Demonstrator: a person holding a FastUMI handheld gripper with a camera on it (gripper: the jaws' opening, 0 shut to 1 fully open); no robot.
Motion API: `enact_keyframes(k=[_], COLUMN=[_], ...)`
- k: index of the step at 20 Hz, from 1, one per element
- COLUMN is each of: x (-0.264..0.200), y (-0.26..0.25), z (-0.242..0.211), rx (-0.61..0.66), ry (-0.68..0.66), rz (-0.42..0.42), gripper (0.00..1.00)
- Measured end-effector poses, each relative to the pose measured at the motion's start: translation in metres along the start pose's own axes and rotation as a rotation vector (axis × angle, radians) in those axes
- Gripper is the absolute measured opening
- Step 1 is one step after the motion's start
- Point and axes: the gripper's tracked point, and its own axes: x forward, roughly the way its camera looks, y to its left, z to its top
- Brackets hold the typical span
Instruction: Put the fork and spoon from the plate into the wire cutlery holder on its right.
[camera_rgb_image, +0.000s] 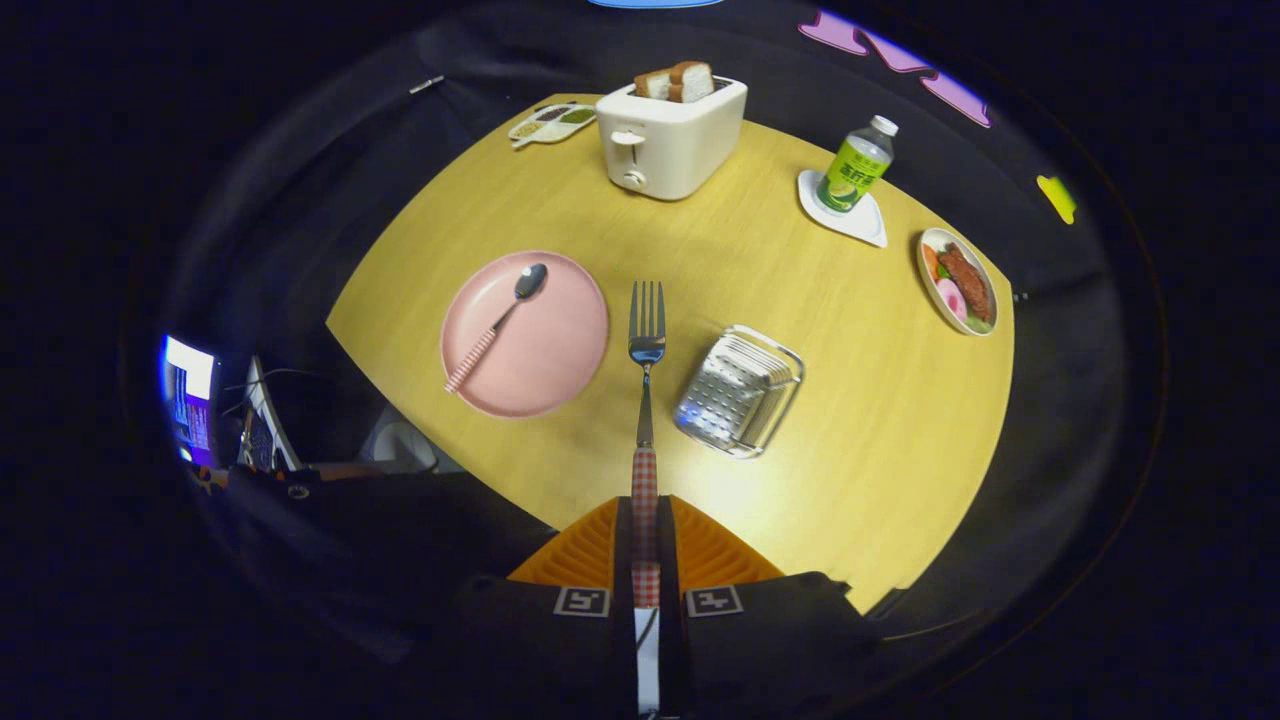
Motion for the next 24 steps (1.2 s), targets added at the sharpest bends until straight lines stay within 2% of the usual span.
enact_keyframes(k=[2, 5, 8, 13, 19, 24], x=[-0.003, 0.005, 0.015, 0.039, 0.059, 0.062], y=[-0.024, -0.040, -0.045, -0.055, -0.050, -0.055], z=[-0.011, -0.026, -0.023, -0.012, 0.006, 0.020], rx=[0.013, 0.028, 0.025, 0.008, 0.021, 0.060], ry=[0.089, 0.257, 0.399, 0.574, 0.595, 0.475], rz=[-0.017, -0.001, 0.018, -0.019, -0.020, -0.017], gripper=[0.13, 0.13, 0.13, 0.13, 0.16, 0.18])
